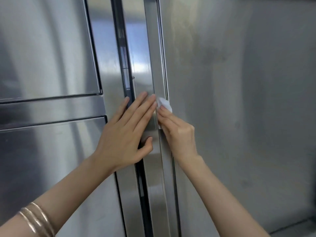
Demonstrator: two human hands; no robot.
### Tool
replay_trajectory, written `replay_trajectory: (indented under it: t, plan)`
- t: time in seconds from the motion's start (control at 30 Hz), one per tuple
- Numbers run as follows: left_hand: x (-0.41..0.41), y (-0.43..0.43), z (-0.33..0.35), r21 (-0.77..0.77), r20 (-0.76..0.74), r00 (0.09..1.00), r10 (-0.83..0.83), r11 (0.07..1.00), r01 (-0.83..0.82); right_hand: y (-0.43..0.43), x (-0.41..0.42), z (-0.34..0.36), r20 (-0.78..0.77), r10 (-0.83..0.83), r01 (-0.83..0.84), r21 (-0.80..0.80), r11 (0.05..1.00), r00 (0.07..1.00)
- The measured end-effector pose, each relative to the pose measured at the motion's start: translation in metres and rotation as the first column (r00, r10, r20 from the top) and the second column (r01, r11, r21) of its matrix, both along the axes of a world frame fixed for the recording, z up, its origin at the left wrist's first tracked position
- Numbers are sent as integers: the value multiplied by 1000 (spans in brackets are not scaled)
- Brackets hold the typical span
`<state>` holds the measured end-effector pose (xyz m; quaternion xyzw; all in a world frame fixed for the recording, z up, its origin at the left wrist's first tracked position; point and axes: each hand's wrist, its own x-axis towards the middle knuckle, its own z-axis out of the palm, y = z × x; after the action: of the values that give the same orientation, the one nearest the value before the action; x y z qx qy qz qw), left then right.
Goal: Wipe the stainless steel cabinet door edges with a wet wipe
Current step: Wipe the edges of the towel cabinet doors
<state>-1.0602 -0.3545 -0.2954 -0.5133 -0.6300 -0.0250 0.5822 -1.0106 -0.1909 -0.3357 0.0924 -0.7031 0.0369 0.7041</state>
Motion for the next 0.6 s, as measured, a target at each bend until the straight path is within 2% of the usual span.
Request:
replay_trajectory:
  t: [0.07, 0.17, 0.27, 0.37, 0.47, 0.6]
  plan:
    - [2, -4, 7, -22, 10, 1000, -3, 1000, 4, -4, 2, 17, -8, -9, 9, -23, 1000, 1000]
    - [1, -12, 9, -59, 14, 1000, -9, 998, 10, -5, 19, 5, 57, -37, 34, 54, 998, 998]
    - [1, -13, 17, -80, -11, 1000, -24, 997, 23, -5, 20, 54, 54, -15, 12, 60, 998, 998]
    - [4, -10, 38, -2, 68, 997, -32, 999, 33, -10, 17, 108, 9, -2, 3, -22, 1000, 1000]
    - [9, -6, 71, 87, 136, 990, -37, 996, 26, -6, 21, 106, 40, -4, 3, 46, 999, 999]
    - [8, -2, 82, 74, 115, 993, -4, 997, -5, -3, 21, 128, 21, -2, 1, 70, 998, 1000]
